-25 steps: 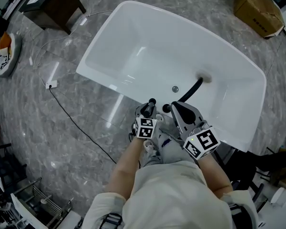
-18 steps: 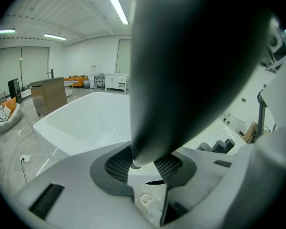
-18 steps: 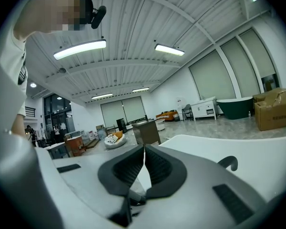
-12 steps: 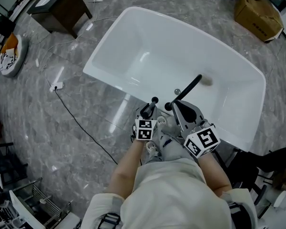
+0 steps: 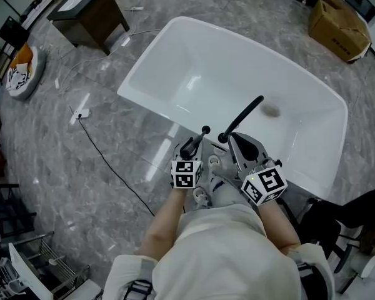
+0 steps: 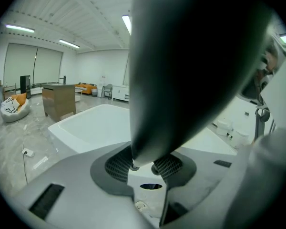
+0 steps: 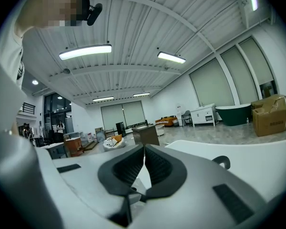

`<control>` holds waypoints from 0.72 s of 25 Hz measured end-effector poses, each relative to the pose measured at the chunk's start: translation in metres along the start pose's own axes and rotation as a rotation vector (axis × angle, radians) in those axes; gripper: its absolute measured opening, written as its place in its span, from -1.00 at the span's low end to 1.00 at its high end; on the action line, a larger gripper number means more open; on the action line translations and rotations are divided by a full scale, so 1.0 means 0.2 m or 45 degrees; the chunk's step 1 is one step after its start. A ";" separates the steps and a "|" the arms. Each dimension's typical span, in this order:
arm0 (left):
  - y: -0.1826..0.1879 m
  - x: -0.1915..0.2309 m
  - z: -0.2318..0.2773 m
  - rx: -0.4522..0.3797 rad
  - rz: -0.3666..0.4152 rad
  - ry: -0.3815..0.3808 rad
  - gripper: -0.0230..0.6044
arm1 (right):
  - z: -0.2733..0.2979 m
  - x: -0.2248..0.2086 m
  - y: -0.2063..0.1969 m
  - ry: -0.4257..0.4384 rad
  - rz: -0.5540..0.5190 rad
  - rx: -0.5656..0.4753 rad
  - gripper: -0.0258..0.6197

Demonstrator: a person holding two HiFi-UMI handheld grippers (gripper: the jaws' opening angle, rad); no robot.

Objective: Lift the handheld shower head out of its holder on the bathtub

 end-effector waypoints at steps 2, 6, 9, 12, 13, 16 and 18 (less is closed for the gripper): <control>0.03 -0.01 -0.06 -0.019 -0.006 0.004 -0.48 | -0.03 0.02 0.00 0.002 -0.004 -0.010 -0.85; 0.07 -0.03 -0.17 -0.055 -0.024 0.010 -0.48 | -0.07 0.06 0.02 0.003 -0.016 -0.034 -0.85; 0.11 -0.04 -0.25 -0.089 -0.036 0.012 -0.48 | -0.10 0.09 0.03 0.005 -0.019 -0.049 -0.85; 0.17 -0.04 -0.33 -0.130 -0.041 0.016 -0.48 | -0.12 0.12 0.04 0.017 -0.034 -0.061 -0.85; 0.19 -0.04 -0.36 -0.148 -0.045 0.020 -0.48 | -0.13 0.14 0.04 0.021 -0.037 -0.066 -0.85; 0.26 -0.02 -0.44 -0.205 -0.067 0.042 -0.48 | -0.15 0.16 0.05 0.029 -0.042 -0.076 -0.85; 0.31 -0.01 -0.49 -0.239 -0.088 0.054 -0.48 | -0.15 0.18 0.06 0.037 -0.049 -0.080 -0.85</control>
Point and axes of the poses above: the fingertips, and each gripper's own axes: z forward along the fingers, x to its left, y out of its top, the point moved 5 cm from there along -z, backward along the fingers, and after that the axes turned 5 degrees about -x, right-handed, at the moved point
